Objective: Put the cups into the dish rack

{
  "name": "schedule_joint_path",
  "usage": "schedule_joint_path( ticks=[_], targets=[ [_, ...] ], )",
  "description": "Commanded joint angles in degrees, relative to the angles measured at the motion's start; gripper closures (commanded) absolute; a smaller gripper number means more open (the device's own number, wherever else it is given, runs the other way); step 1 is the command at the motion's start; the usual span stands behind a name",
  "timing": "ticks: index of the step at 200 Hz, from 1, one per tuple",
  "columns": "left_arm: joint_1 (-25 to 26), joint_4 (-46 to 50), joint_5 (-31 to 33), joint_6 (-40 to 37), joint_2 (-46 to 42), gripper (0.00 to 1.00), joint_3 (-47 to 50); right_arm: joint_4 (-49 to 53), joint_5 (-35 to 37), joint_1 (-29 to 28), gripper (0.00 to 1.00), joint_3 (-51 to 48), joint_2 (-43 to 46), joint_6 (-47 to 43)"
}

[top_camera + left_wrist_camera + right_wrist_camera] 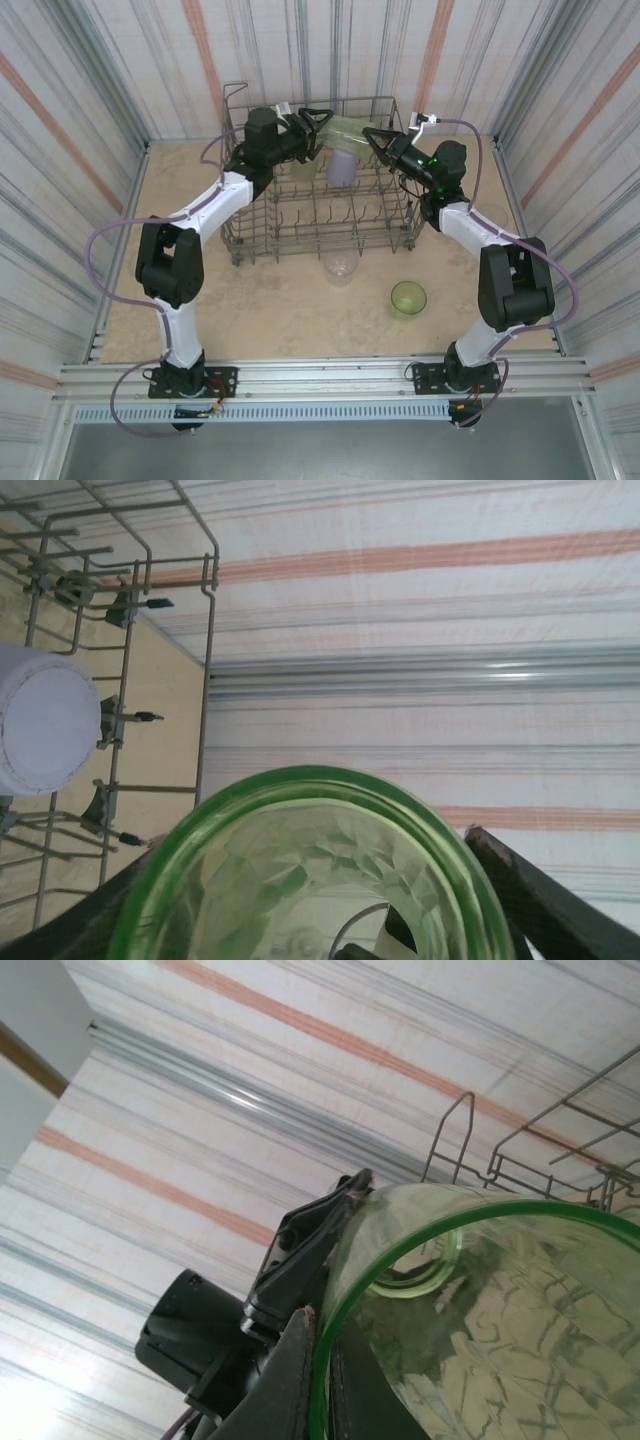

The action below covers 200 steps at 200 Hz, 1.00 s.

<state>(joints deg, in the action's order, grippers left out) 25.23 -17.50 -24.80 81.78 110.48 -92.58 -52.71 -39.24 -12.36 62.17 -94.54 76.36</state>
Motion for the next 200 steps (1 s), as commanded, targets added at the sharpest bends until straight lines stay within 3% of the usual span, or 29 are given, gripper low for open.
schedule_joint_path(
  ticks=[1,30,46,103,142,200],
  targets=[
    [2.2,0.3,-4.3,-2.2,-0.5,0.51,-0.2,-4.7,0.9,-1.4,1.00,-0.1,-0.1,1.0],
    [2.1,-0.5,-4.1,-2.4,-0.4,0.87,0.3,-4.1,0.2,-1.0,1.00,-0.8,0.5,1.0],
    [2.2,-1.0,-4.2,-2.3,0.0,1.00,-0.1,-3.5,-0.4,-0.6,0.90,-1.1,1.4,0.9],
    [2.5,1.1,-2.4,-5.8,2.9,1.00,-7.0,5.4,-1.2,3.5,0.66,-2.8,7.8,-2.6],
    [3.4,7.4,-0.3,-12.0,6.6,1.00,-15.5,23.1,1.6,6.0,0.51,-4.2,15.8,-14.1],
    [5.3,18.1,7.8,-27.8,12.3,1.00,-27.2,48.4,10.0,9.3,0.28,-2.2,24.4,-29.6]
  ],
)
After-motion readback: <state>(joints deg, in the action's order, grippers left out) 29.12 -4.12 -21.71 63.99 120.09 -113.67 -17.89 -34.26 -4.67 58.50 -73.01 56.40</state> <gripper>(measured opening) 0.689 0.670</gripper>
